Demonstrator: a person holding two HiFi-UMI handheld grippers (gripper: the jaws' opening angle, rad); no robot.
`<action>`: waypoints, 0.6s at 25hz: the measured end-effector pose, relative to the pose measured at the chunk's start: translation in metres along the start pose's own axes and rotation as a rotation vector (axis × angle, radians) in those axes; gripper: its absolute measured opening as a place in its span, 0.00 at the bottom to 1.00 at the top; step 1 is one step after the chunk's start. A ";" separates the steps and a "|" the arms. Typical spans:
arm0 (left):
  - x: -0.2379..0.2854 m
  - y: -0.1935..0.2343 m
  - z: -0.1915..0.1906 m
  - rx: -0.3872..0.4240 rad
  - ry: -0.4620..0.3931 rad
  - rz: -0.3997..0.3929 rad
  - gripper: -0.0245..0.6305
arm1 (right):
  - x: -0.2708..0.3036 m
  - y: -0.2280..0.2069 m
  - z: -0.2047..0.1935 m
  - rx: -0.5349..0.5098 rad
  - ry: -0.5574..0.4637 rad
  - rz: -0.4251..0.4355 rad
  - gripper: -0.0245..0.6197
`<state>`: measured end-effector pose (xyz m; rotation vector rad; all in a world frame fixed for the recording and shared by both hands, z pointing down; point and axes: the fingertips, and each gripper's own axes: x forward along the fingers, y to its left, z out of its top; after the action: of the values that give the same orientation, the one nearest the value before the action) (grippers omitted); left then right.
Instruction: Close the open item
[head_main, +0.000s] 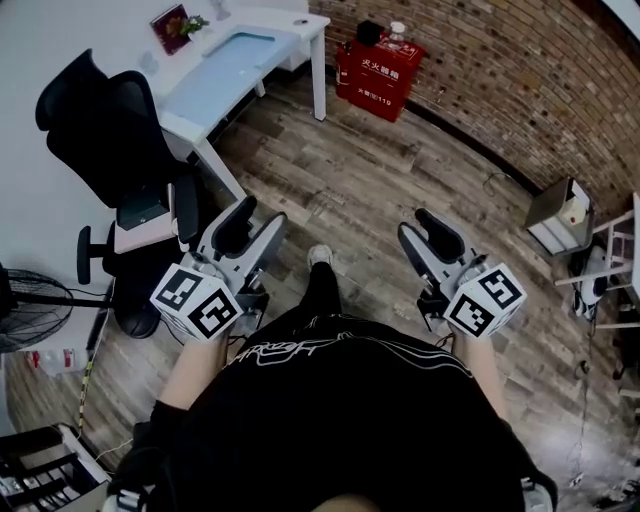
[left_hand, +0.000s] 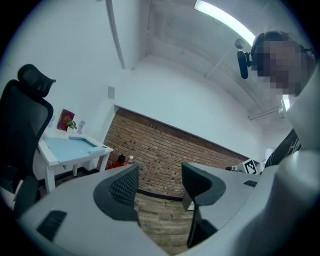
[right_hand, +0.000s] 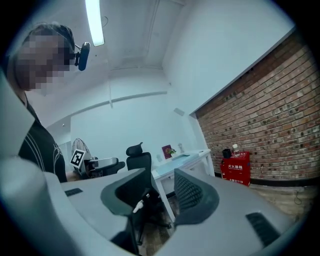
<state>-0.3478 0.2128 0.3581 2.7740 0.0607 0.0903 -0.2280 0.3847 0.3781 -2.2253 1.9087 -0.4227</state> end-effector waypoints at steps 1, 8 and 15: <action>0.006 0.014 0.000 -0.005 0.003 0.017 0.46 | 0.010 -0.007 -0.001 0.004 0.008 -0.003 0.31; 0.063 0.111 0.001 -0.033 0.048 0.114 0.50 | 0.091 -0.072 0.001 0.039 0.072 -0.025 0.42; 0.130 0.236 0.016 -0.049 0.081 0.228 0.50 | 0.217 -0.138 0.016 0.066 0.164 -0.008 0.44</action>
<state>-0.2096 -0.0062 0.4350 2.7165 -0.2341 0.2585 -0.0642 0.1923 0.4284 -2.2184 1.9330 -0.6788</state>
